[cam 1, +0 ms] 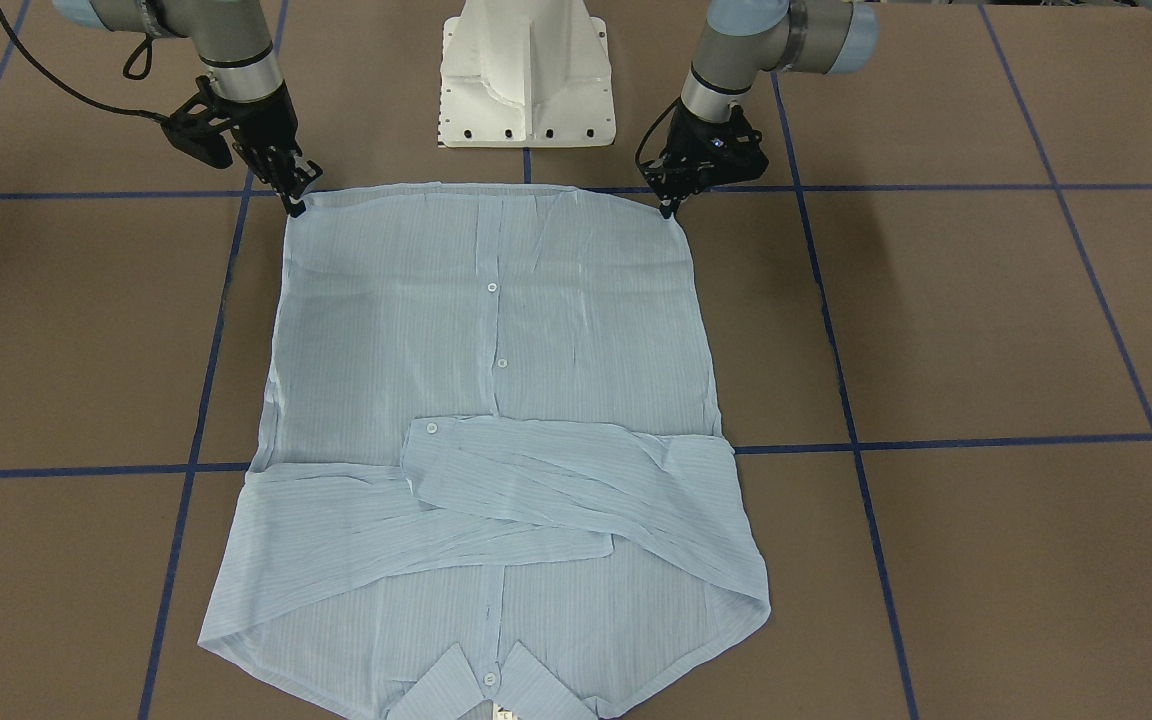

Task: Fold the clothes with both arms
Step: 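Grasp both hem corners nearest the robot with the left and right grippers, then lift the hem with both grippers and fold it up toward the collar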

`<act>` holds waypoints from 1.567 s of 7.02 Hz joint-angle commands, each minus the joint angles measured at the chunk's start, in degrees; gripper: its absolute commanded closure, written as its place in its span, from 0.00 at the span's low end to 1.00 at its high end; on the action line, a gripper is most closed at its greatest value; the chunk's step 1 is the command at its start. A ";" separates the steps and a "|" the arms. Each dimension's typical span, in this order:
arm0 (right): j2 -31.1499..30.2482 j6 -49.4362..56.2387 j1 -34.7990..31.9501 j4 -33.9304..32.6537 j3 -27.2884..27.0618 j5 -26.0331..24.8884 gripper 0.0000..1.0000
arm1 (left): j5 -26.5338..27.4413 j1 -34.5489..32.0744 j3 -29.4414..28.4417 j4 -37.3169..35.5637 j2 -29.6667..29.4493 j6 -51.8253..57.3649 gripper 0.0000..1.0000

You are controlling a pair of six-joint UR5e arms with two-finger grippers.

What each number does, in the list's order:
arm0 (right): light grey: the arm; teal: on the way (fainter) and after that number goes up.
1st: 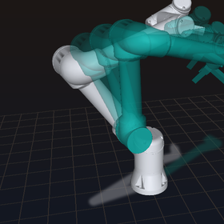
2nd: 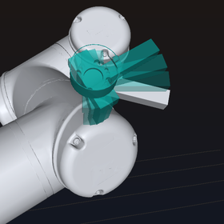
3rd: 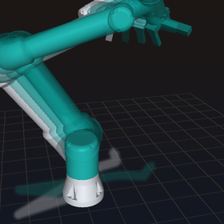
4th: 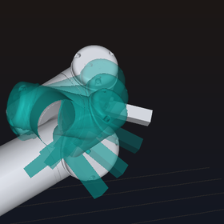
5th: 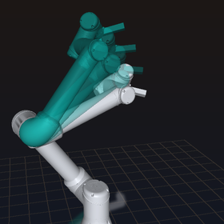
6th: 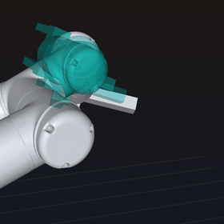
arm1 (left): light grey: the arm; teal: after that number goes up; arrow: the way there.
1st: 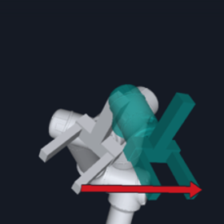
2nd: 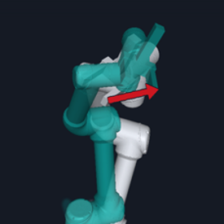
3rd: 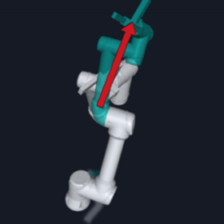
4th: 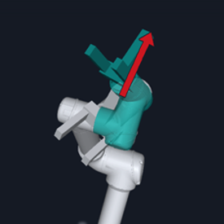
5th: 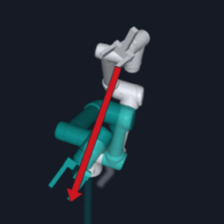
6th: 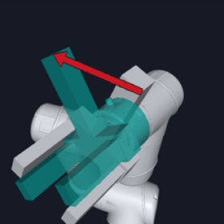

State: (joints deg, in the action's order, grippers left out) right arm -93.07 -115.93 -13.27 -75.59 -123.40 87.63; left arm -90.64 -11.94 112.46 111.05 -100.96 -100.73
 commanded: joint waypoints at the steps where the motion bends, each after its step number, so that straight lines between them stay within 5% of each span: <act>1: -0.10 0.00 0.00 0.00 -0.26 0.00 1.00 | 0.03 -0.98 3.52 -2.32 0.06 0.09 1.00; 3: -0.88 -0.44 0.17 0.26 -3.06 0.17 1.00 | 0.20 -0.11 9.15 -4.26 0.67 -2.69 1.00; 7: -10.98 -2.46 1.15 0.35 -21.05 6.85 1.00 | 0.12 1.40 28.46 -13.39 0.51 -13.34 1.00; 9: -6.81 -2.03 -7.96 0.35 -20.14 7.03 1.00 | 0.03 -6.02 26.34 -13.40 -3.77 -11.79 1.00; 11: 6.26 1.03 -21.99 -0.26 -8.77 13.13 1.00 | -0.24 -16.31 17.74 -13.14 -9.07 -3.89 1.00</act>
State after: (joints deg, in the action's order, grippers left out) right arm -93.94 -117.05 -26.90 -75.57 -138.68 96.59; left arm -90.74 -22.31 134.78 97.71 -107.45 -108.46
